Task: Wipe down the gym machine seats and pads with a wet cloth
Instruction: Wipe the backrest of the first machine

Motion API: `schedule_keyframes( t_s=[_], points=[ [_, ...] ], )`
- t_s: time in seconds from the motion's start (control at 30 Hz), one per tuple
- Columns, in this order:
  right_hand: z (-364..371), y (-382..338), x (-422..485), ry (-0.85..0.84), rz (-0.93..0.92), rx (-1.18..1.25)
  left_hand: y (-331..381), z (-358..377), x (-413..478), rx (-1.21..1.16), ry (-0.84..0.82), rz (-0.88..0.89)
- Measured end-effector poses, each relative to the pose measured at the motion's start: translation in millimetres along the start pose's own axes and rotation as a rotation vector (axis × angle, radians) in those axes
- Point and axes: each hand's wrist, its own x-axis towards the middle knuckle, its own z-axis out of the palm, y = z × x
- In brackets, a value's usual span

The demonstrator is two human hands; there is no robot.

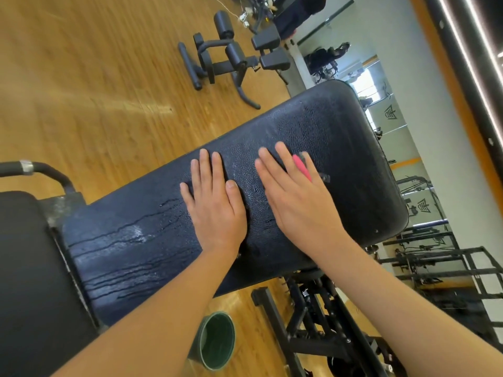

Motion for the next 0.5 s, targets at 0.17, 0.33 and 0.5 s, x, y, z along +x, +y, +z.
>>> schedule_keyframes(
  t_s=[0.17, 0.33, 0.5],
  points=[
    [6, -3, 76, 0.054, 0.039, -0.001, -1, -1, 0, -0.018, 0.007, -0.006],
    [8, -4, 66, 0.066, 0.027, 0.004, -1, -1, 1, -0.021, 0.005, -0.009],
    [2, -11, 1, -0.009, 0.001, 0.040, -1, -2, 1, -0.026, 0.005, -0.011]
  ],
)
